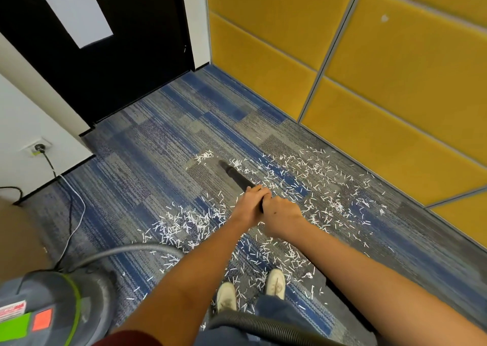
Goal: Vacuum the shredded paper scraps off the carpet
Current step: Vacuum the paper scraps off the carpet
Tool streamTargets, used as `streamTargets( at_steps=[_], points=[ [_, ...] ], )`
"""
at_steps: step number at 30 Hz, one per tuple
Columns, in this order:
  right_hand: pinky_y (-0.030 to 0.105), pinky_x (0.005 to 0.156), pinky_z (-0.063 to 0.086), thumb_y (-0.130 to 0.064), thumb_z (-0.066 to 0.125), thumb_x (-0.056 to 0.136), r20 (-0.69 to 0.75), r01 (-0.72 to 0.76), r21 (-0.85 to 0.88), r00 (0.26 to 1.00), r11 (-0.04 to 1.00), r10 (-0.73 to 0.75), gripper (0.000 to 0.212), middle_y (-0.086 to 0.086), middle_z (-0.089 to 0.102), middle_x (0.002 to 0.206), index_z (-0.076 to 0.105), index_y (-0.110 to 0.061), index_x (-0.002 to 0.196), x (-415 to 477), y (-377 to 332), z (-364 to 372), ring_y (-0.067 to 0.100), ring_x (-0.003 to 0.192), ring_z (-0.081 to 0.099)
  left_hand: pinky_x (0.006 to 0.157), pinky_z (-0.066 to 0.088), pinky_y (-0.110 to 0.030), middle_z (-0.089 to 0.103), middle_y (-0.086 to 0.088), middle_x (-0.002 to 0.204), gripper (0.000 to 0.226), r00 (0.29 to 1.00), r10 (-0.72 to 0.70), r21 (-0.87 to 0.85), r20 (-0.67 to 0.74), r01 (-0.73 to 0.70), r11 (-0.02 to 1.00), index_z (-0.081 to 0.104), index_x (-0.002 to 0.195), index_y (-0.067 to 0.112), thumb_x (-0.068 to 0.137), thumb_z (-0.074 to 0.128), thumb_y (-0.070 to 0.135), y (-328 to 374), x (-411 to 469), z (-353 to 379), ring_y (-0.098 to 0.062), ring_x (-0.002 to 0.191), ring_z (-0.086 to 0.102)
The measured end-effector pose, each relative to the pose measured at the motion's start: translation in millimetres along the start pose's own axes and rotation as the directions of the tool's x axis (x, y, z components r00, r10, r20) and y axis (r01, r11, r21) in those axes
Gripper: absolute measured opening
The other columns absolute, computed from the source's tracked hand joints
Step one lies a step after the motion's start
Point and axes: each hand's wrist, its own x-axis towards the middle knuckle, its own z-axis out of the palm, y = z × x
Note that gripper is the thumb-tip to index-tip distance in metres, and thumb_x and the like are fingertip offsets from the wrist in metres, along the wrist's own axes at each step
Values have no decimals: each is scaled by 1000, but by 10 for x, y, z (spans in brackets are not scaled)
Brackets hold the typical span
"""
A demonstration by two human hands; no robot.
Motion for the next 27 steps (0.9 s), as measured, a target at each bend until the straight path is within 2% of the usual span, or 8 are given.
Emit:
streamTargets(
  at_steps=[4,6,9,11,13,17,21,27],
  points=[
    [24,68,46,-7,55,92,-6,54,-30,998,998,-55,41,7,57,110,42,-2,130,134,90,27,18,83,52,88,50,-43,61,0,107,22,997,-23,-23,-77,22,1000,62,102,14,83,61,2,18,47,4,-23,100,56],
    [26,69,46,-7,55,92,-4,101,-30,995,994,-101,41,7,56,111,42,-2,130,184,81,-43,18,84,52,87,52,-41,62,-2,109,23,994,-19,34,-106,22,999,63,104,12,84,59,2,12,76,-84,-25,98,59],
    [30,79,47,-8,57,91,15,182,-37,983,983,-182,43,8,55,115,42,-2,130,253,31,-198,22,102,58,90,49,-40,61,-5,114,26,992,-50,74,-115,59,995,63,108,11,84,57,0,-46,129,-245,-26,103,58],
    [28,79,47,-10,59,89,54,246,-33,968,969,-244,41,5,52,103,45,-4,127,301,5,-331,21,96,57,92,47,-39,62,-5,113,28,989,-54,59,-135,62,996,64,106,12,82,59,0,-102,168,-339,-25,103,58],
    [25,71,45,-10,61,84,87,274,-28,959,961,-271,42,1,48,93,48,-7,124,331,2,-483,18,84,52,90,47,-35,63,-6,110,30,985,-61,21,-159,65,998,65,104,10,77,62,-2,-150,214,-424,-24,101,59],
    [26,66,46,-8,66,76,93,267,88,957,960,-274,58,4,55,100,45,-12,130,438,90,-745,20,82,55,82,47,-28,66,-7,103,32,980,-65,-11,-187,64,998,66,101,8,71,67,-1,-129,386,-638,-23,96,60],
    [28,70,52,-5,65,75,86,220,252,965,942,-248,69,9,56,110,41,-18,138,489,137,-864,23,85,58,79,47,-29,64,-2,93,29,980,-48,-51,-194,39,998,66,97,12,70,66,0,-66,500,-751,-20,89,59],
    [25,55,43,1,62,80,66,144,246,984,959,-164,67,6,45,101,35,-12,140,504,64,-816,20,77,52,85,49,-34,65,-6,100,29,978,-32,-66,-204,19,998,65,96,10,71,64,-4,-81,627,-733,-23,94,60]
  ],
)
